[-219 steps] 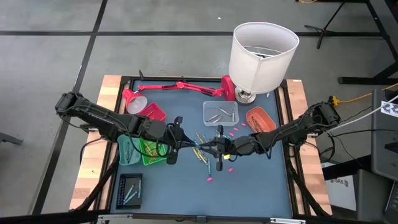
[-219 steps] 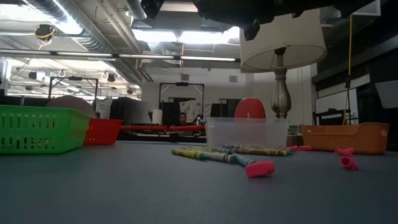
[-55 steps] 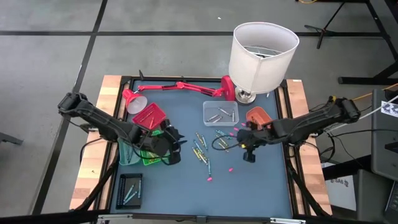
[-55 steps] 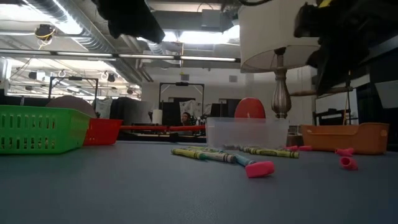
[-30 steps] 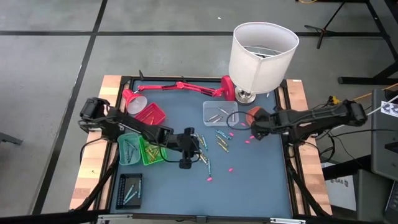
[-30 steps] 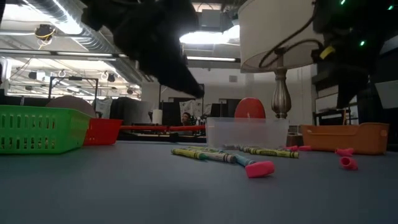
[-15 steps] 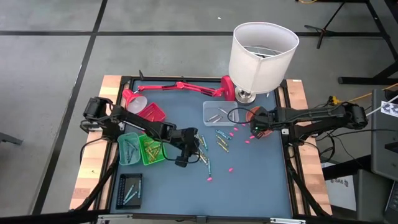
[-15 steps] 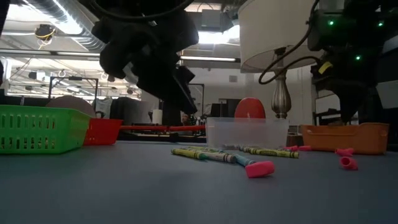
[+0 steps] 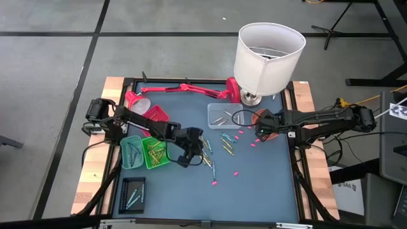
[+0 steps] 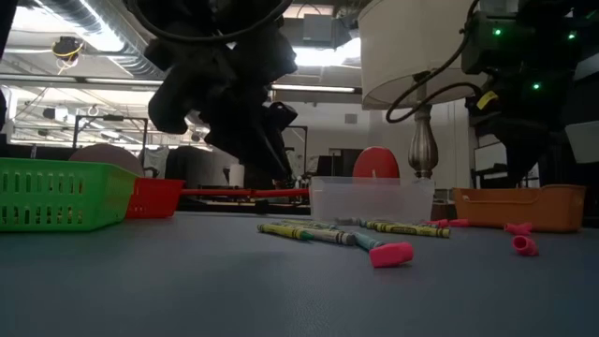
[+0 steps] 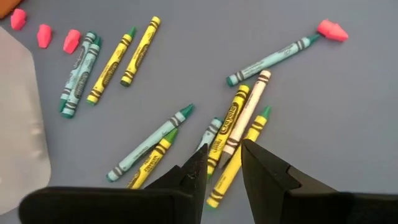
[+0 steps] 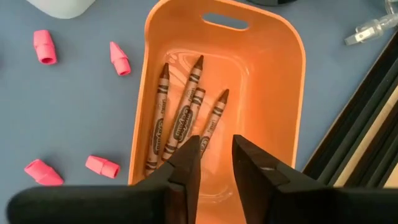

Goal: Sort crayons
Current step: Put the green crayon into the green bin, then put the dark green crayon into the black bin

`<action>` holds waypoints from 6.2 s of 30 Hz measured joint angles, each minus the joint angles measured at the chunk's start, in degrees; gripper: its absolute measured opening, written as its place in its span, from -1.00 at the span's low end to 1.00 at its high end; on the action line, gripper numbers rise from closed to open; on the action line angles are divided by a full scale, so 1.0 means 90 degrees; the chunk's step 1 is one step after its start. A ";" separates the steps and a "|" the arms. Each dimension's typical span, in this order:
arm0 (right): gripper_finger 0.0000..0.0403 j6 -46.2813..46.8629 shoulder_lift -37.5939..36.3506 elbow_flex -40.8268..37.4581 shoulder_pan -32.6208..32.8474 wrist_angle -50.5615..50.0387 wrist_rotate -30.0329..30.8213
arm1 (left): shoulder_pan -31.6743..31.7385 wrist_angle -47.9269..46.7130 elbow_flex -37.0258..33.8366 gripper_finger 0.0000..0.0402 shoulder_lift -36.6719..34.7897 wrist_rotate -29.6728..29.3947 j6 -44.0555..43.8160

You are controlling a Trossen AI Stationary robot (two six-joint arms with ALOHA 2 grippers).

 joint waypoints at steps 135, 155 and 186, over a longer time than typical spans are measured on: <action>-0.56 0.2865 0.4963 0.3121 0.3133 0.2521 -0.1109 | -0.0971 -0.6692 0.0000 -0.40 -0.2227 -0.1034 -0.3237; -0.87 0.2550 0.4996 0.3104 0.3138 0.2480 -0.0965 | -0.1001 -0.6831 0.0000 -0.40 -0.2232 -0.0931 -0.3259; -0.96 0.0314 0.5010 0.3092 0.2586 0.4782 -0.0640 | -0.3020 -0.5071 0.0000 -0.40 -0.3337 -0.2411 -0.5391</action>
